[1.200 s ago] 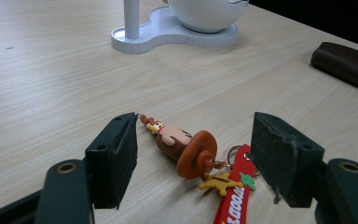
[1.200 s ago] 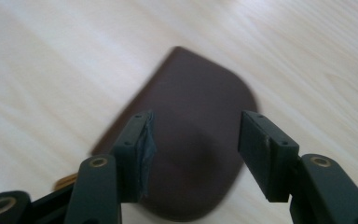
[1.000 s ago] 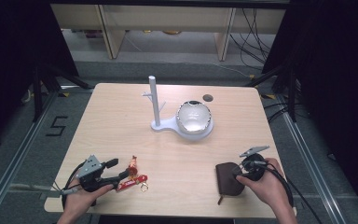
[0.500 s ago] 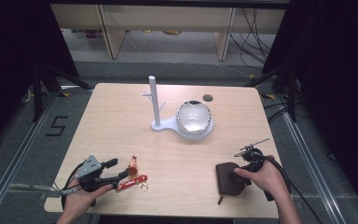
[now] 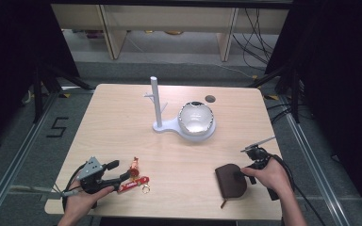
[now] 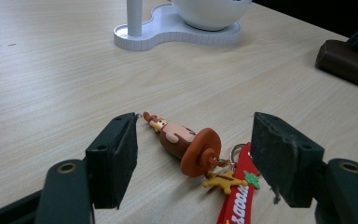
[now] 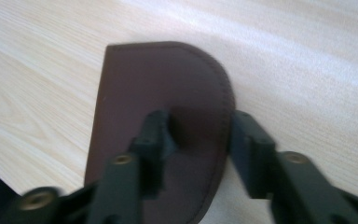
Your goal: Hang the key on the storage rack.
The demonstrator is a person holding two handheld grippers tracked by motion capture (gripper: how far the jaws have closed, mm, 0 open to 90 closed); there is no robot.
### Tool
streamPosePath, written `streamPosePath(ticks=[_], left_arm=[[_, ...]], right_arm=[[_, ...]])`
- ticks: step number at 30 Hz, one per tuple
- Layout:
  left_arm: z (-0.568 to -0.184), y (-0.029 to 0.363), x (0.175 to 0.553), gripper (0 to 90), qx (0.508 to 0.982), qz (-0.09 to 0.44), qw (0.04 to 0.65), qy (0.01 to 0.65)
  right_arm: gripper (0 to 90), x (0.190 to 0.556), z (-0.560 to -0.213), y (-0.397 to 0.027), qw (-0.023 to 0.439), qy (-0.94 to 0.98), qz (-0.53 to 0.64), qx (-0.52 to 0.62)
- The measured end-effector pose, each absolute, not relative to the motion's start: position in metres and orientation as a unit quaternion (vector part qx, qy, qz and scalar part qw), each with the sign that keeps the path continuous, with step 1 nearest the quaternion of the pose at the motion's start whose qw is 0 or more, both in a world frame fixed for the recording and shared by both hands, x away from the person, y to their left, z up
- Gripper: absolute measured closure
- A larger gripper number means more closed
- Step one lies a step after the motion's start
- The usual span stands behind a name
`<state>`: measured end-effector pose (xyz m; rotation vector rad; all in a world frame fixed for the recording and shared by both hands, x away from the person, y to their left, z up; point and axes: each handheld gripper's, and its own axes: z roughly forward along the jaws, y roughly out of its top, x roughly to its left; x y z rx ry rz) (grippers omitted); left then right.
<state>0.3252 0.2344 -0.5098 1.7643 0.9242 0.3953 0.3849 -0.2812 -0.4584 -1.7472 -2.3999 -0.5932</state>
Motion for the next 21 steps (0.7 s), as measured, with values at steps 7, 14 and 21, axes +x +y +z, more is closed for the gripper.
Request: streamPosePath(ticks=[7,14,21], left_arm=[[-0.51,0.236,0.325,31.7,0.739,0.167,0.526,0.387],[-0.511,0.236,0.325,31.9,0.737,0.165,0.531,0.384],[-0.51,0.236,0.325,31.9,0.737,0.166,0.531,0.385]], right_arm=[[76.7,0.388,-0.453,-0.274,0.017,-0.825,-0.197,-0.53],[83.4,0.379,-0.43,-0.257,-0.007,-0.844,-0.201,-0.497],[85.8,0.367,-0.404,-0.247,-0.079,-0.848,-0.233,-0.469]])
